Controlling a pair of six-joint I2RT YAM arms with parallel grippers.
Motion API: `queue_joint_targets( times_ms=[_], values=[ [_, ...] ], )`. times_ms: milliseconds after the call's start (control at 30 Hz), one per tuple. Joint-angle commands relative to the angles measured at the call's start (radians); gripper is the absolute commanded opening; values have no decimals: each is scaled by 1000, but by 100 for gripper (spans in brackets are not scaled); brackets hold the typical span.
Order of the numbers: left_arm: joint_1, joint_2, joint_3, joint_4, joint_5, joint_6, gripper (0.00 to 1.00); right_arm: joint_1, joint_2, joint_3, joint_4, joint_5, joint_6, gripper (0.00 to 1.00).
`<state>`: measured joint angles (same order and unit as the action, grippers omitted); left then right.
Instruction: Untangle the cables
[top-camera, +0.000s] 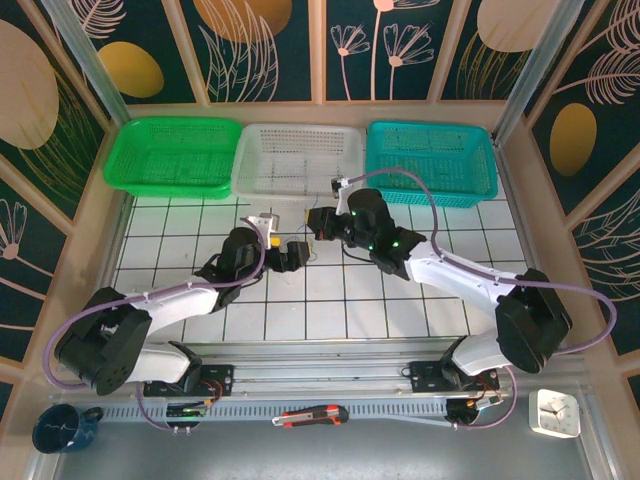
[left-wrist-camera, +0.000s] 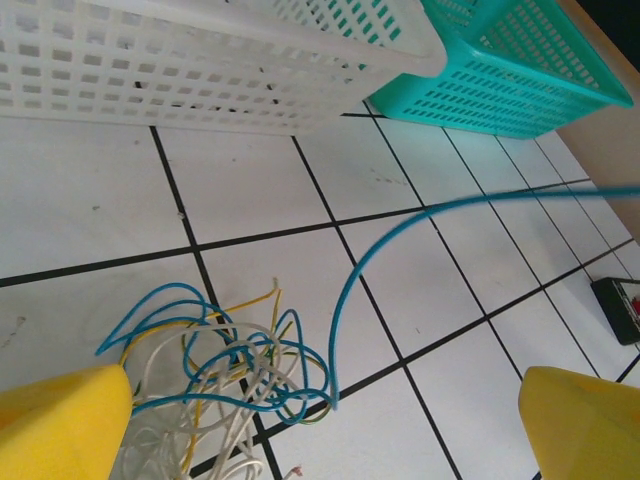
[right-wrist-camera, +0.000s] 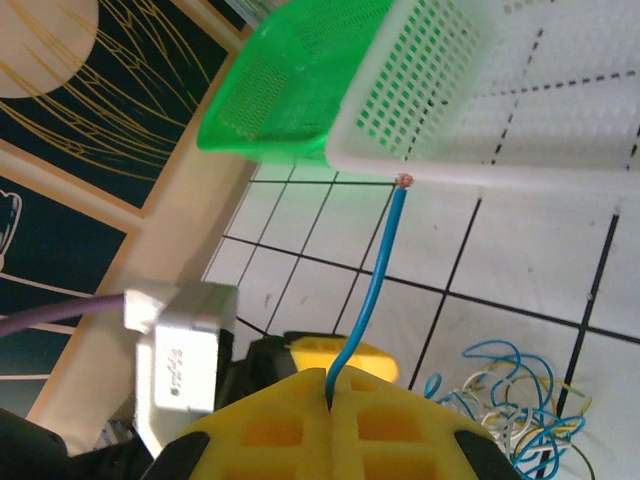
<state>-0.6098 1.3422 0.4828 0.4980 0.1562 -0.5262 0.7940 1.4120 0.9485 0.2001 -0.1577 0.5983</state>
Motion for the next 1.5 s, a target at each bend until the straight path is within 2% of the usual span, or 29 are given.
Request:
queue_joint_targets(
  times_ms=[0, 267, 800, 1100, 1267, 1333, 1467],
  values=[
    [-17, 20, 27, 41, -7, 33, 99, 8, -23, 37, -50, 6, -44, 0],
    [-32, 93, 54, 64, -56, 37, 98, 10, -56, 77, -59, -31, -39, 0],
    [-32, 208, 4, 114, -62, -1, 61, -14, -131, 267, -74, -128, -17, 0],
    [-32, 215, -21, 124, -59, -7, 57, -109, -158, 352, 24, -224, 72, 0],
    [-32, 221, -27, 132, -52, -17, 55, -124, -164, 410, 36, -244, 85, 0],
    [-32, 214, -31, 134, -49, -23, 58, -125, -166, 420, 25, -245, 78, 0],
    [-32, 156, -43, 111, -55, -26, 69, -125, -175, 400, 4, -234, 62, 0]
  ],
)
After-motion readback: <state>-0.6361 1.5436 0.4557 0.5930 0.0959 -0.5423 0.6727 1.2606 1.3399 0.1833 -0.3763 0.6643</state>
